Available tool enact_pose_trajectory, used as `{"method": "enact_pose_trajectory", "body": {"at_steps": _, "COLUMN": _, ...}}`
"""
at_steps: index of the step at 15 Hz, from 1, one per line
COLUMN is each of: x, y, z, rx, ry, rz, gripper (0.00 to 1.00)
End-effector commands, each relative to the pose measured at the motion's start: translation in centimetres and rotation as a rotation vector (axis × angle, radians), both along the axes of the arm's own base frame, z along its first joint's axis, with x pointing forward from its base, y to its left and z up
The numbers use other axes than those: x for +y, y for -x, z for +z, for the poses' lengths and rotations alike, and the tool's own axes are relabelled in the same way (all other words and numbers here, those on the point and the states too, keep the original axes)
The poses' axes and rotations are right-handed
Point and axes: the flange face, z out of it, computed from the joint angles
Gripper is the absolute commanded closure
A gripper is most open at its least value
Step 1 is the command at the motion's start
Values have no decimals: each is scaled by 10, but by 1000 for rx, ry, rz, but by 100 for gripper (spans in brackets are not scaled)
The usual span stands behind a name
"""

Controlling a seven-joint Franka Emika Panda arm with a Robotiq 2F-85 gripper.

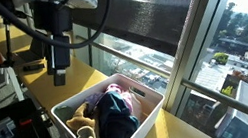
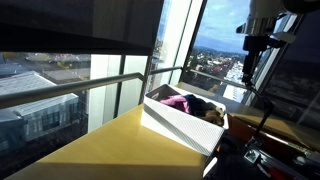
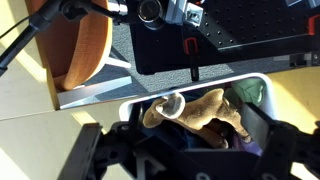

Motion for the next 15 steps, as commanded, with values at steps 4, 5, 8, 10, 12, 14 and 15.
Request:
{"method": "enact_pose_trajectory", "body": {"at_steps": 4, "x": 0, "y": -110, "z": 7, "rx": -162, "ry": -21, "rz": 136, "gripper": 0}}
{"method": "enact_pose_trajectory", "body": {"at_steps": 5, "x": -6, "y": -126, "z": 6, "rx": -180, "ry": -26, "rz": 148, "gripper": 0}}
{"method": "enact_pose_trajectory", "body": {"at_steps": 8, "x": -30, "y": -168, "z": -7, "rx": -191, "ry": -56, "rz": 151, "gripper": 0}}
{"method": "enact_pose_trajectory", "body": {"at_steps": 10, "x": -40, "y": -183, "z": -29, "rx": -164, "ry": -107, "rz": 130, "gripper": 0}}
{"method": "enact_pose_trajectory", "body": {"at_steps": 12, "x": -45, "y": -190, "z": -54, "rx": -131, "ry": -167, "rz": 97, "gripper": 0}}
{"method": "enact_pose_trajectory", "body": {"at_steps": 14, "x": -49, "y": -193, "z": -86, "rx": -107, "ry": -213, "rz": 77, "gripper": 0}}
{"method": "enact_pose_trajectory", "body": {"at_steps": 15, "x": -50, "y": -194, "z": -102, "rx": -93, "ry": -230, "rz": 67, "gripper": 0}}
